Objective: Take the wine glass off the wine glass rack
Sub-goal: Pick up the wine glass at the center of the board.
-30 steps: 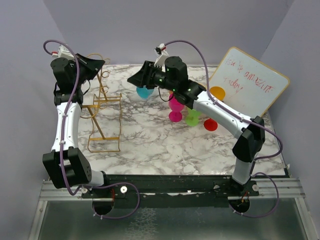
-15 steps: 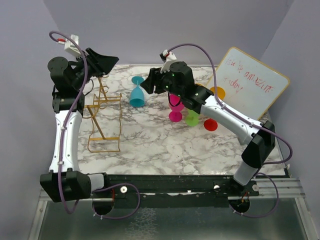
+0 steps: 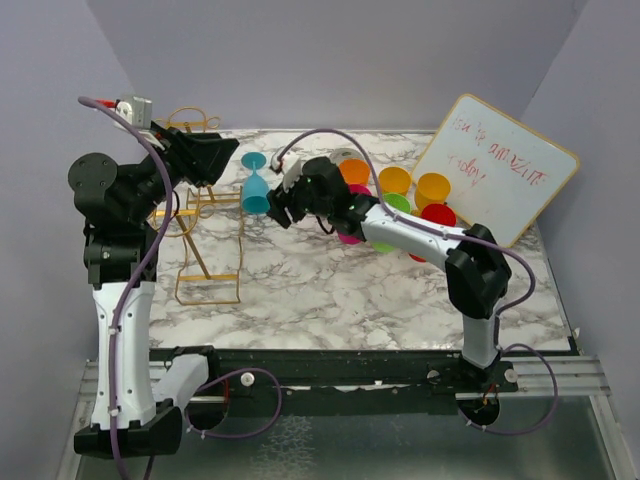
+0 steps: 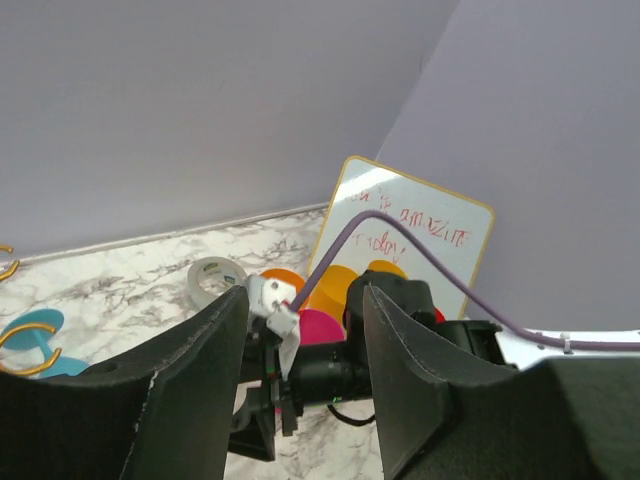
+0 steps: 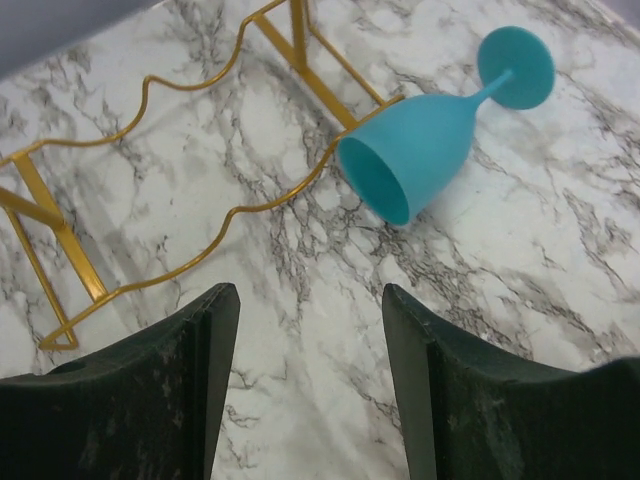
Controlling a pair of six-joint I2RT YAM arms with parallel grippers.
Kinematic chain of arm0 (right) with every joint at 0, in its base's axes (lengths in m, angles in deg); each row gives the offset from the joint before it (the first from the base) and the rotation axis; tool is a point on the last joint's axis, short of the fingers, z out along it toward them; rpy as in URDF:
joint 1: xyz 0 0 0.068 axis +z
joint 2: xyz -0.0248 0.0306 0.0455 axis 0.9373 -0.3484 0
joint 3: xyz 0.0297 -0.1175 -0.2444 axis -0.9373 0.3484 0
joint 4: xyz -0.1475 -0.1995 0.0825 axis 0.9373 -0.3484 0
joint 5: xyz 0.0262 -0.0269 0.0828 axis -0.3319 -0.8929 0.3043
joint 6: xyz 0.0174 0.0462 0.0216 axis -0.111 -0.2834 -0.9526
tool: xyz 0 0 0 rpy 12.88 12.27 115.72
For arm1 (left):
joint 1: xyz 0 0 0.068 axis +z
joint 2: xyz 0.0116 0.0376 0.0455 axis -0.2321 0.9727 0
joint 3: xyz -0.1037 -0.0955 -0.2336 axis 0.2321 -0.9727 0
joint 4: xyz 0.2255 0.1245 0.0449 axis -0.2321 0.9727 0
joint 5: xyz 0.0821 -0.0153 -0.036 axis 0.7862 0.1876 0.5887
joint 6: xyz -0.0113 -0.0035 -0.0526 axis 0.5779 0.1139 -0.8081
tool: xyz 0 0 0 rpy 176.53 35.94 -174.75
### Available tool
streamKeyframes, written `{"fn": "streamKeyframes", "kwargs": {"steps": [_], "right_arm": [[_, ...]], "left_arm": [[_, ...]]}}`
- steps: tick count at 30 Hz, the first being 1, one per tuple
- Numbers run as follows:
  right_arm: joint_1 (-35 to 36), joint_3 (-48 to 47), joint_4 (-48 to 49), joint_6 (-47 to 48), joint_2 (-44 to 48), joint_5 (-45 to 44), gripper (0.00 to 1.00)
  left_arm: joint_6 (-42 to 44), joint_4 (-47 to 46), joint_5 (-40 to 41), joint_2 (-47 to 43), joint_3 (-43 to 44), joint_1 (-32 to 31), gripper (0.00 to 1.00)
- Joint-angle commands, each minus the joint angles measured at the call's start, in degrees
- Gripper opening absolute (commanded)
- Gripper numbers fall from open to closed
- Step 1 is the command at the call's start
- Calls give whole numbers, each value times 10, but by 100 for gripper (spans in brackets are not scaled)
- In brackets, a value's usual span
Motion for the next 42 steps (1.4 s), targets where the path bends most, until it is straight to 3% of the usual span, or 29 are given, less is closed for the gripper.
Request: {"fn": "streamKeyframes", "kwargs": {"steps": [1,4,13,21,33,42], "right_arm": [[35,43,141,117,-28,-7,65],[38,72,222,154,-45,-48,67],[47,68,331,257,-127,-126,69],[48,32,378,280,-197,-114,69],[48,-60,400,335,-311,-185,68],[47,-108,428,370,-358,-230,55]], "left_arm": [[33,69,32,-29,10,-1,52],[40,97,44,-47,11,-2,52],[44,128,18,-96,-25,-2,57],[28,130,-22,-129,-54,-1,59],[30,131,-87,-139,-62,-2,61],[31,130,-138,-130,-71,-3,63]]}}
